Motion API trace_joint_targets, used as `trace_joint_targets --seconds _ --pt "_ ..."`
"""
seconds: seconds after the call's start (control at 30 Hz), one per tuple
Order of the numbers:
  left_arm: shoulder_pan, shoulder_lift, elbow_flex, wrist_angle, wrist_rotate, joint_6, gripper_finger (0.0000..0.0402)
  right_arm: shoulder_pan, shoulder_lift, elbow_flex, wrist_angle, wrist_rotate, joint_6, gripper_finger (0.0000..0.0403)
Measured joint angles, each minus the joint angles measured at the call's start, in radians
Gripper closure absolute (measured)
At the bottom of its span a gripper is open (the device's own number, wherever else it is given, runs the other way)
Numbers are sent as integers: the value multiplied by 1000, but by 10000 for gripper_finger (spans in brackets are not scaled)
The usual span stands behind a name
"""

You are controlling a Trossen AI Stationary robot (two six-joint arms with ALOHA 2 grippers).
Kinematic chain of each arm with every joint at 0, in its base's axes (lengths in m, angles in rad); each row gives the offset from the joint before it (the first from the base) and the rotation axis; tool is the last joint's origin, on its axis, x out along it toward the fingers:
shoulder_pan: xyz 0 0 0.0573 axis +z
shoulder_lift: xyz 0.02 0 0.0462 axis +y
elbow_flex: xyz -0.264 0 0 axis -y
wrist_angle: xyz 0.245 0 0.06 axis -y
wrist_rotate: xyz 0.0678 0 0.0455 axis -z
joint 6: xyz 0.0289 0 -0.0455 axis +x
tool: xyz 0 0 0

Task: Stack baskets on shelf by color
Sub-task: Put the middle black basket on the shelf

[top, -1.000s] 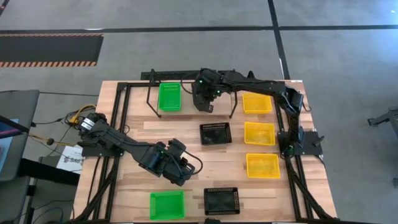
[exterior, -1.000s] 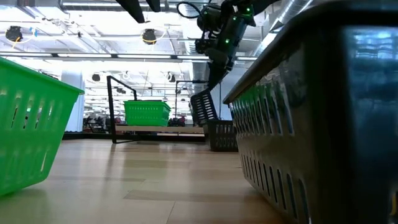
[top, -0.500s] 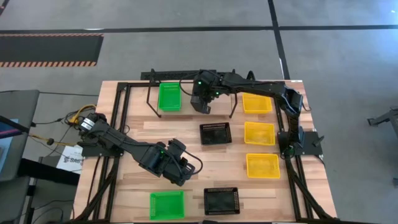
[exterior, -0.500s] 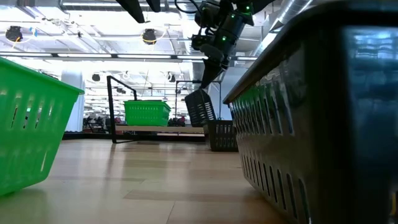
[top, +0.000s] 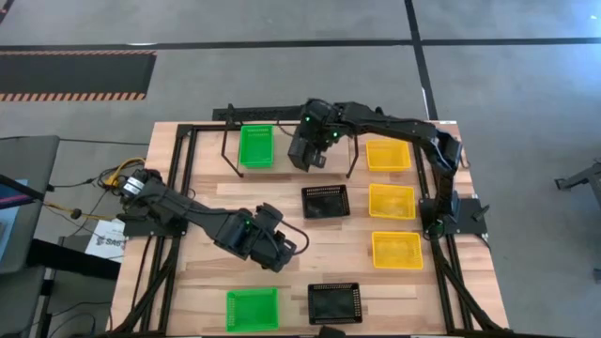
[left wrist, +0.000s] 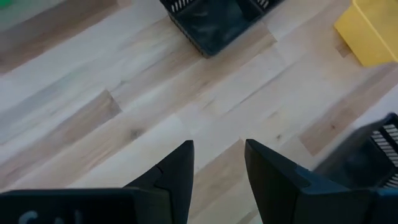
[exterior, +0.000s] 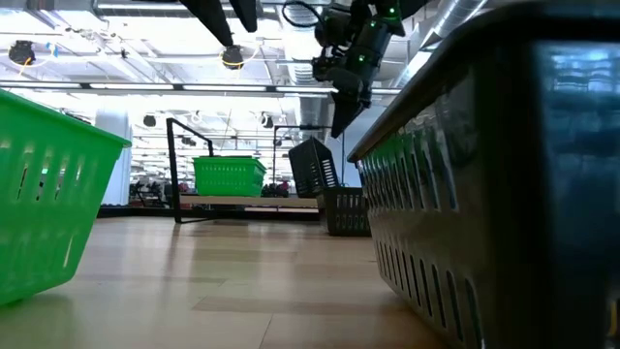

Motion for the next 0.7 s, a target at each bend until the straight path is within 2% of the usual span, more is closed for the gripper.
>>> trace_joint_targets --seconds 0.1,0.27,0.7 --pt "17 0 0 0 -1 22 271 -40 4 -13 13 -74 18 403" --pt "40 0 0 -4 7 27 271 -73 35 -86 66 -86 26 403" --pt "110 0 0 -65 86 28 271 -93 34 -104 234 -161 -9 403"
